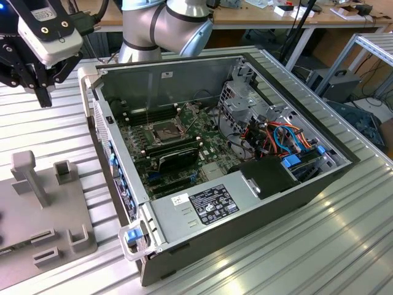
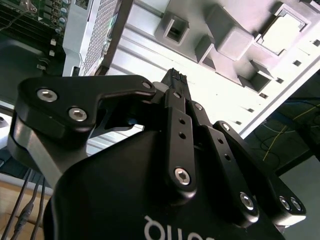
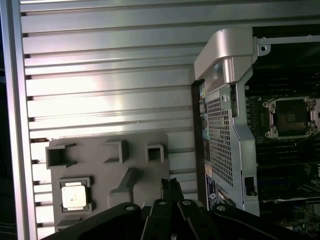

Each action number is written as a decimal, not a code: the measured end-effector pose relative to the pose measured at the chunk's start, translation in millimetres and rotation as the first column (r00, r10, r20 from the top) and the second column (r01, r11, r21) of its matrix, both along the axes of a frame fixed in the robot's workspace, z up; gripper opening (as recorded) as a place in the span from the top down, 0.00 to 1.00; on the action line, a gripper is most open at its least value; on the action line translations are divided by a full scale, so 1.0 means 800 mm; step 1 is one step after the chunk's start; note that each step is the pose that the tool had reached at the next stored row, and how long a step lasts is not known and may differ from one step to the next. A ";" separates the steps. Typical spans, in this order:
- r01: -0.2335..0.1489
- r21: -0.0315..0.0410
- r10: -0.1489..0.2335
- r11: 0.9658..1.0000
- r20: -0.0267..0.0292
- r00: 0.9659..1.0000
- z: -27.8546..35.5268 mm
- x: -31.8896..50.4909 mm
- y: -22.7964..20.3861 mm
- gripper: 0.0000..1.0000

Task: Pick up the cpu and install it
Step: 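Reach for the cpu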

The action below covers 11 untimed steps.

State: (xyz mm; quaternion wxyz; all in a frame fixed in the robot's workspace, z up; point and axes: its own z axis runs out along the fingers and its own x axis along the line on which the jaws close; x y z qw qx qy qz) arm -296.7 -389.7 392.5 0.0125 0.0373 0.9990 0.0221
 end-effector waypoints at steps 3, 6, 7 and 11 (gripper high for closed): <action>0.000 0.000 0.000 1.000 0.000 1.000 0.0000 0.000 0.0000 0.89; 0.000 0.000 0.000 1.000 0.000 1.000 0.0000 0.000 0.0000 0.89; 0.000 0.000 0.000 1.000 0.000 1.000 0.0000 0.000 0.0000 0.89; 0.000 0.000 0.000 1.000 0.000 1.000 0.0000 -0.001 0.0000 0.89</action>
